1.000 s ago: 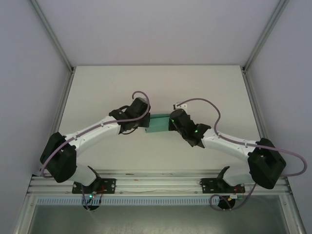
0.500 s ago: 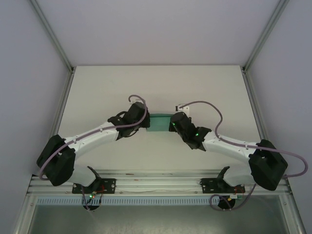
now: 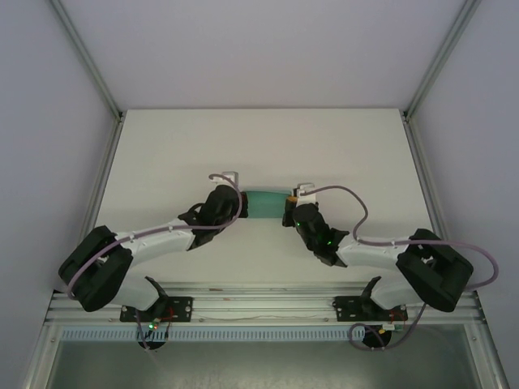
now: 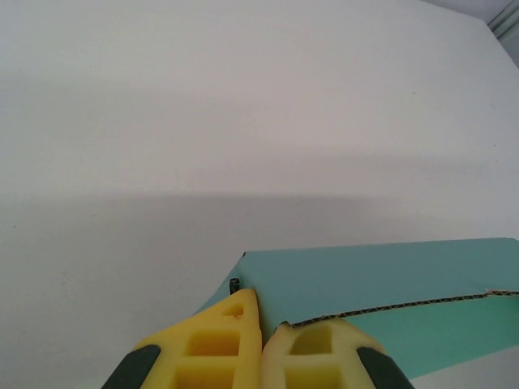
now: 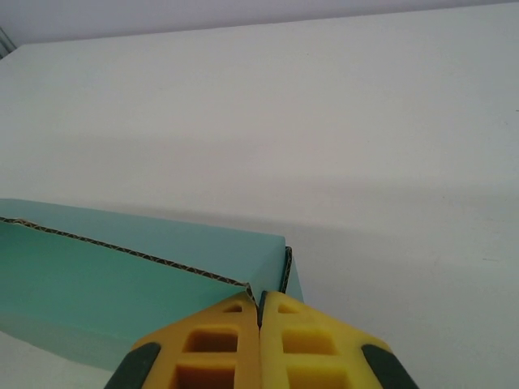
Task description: Assemble paper box
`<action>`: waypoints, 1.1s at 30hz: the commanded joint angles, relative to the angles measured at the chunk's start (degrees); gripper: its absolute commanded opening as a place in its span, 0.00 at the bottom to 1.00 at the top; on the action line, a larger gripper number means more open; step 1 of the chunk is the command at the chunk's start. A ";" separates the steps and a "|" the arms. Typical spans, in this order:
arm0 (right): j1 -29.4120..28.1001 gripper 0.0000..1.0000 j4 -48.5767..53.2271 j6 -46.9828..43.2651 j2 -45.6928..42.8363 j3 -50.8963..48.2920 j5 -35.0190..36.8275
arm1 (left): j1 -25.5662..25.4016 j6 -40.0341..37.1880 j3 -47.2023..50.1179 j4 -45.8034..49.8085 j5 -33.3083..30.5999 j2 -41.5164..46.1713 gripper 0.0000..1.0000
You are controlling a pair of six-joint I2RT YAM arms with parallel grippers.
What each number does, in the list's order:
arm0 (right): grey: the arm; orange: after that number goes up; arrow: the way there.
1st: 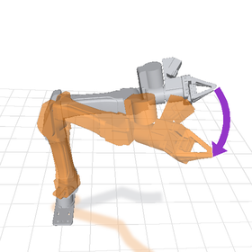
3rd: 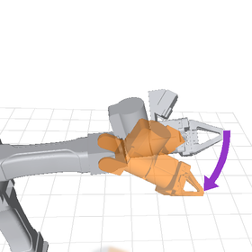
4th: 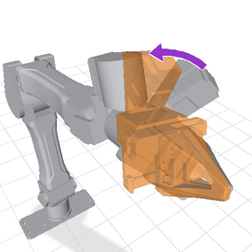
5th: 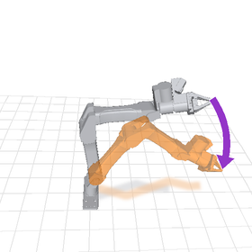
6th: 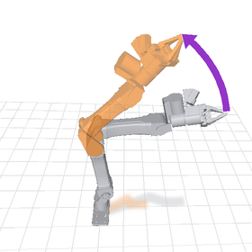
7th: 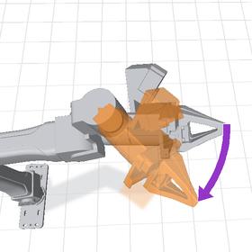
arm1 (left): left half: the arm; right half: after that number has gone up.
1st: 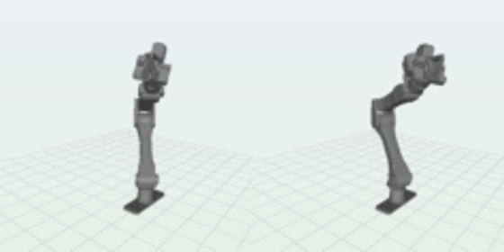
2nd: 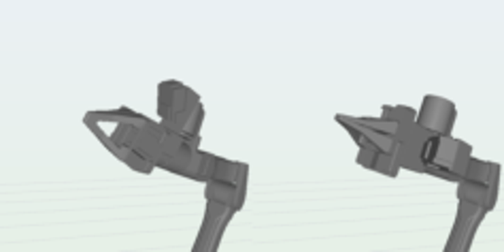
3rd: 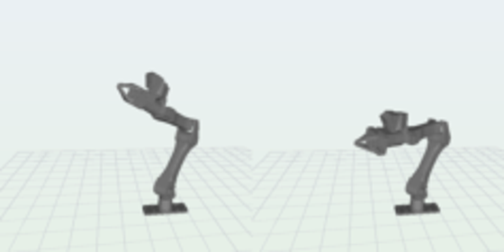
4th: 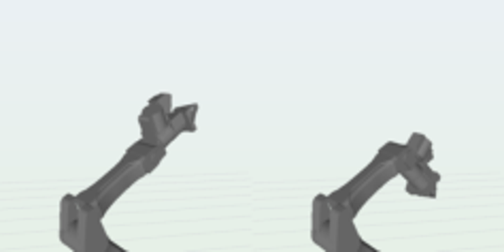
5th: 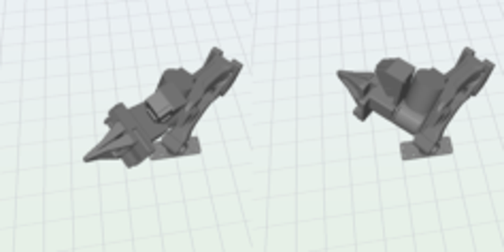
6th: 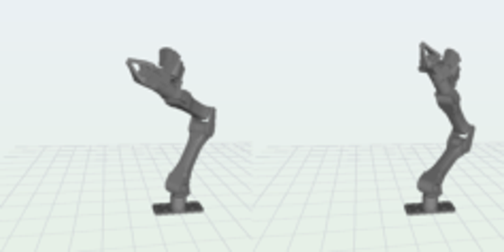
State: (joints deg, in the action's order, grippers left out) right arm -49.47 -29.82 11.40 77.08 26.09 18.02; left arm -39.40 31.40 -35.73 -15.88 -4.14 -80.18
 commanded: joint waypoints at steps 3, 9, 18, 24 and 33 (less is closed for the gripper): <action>0.24 0.21 18.51 2.47 -5.09 0.73 -2.63 | -0.68 -0.97 6.26 12.49 3.35 -3.14 0.00; 4.78 0.58 25.67 9.35 -10.05 6.34 -10.43 | -1.00 -1.28 4.48 12.01 2.57 -4.54 0.00; 7.97 0.74 28.69 9.97 -10.64 14.76 -13.28 | -1.12 -2.17 2.70 12.42 1.70 -4.59 0.00; 9.16 0.73 30.27 12.53 -5.58 17.41 -13.89 | -1.22 -2.87 1.80 13.29 1.81 -3.55 0.00; 12.58 0.59 28.15 19.00 4.27 14.04 -19.93 | -1.29 -5.28 -0.60 15.85 2.17 -0.90 0.06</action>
State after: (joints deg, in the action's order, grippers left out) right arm -36.84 -3.16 28.10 79.37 42.94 1.19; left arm -40.03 26.96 -37.52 -13.37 -5.41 -80.18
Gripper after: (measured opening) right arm 0.597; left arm 0.060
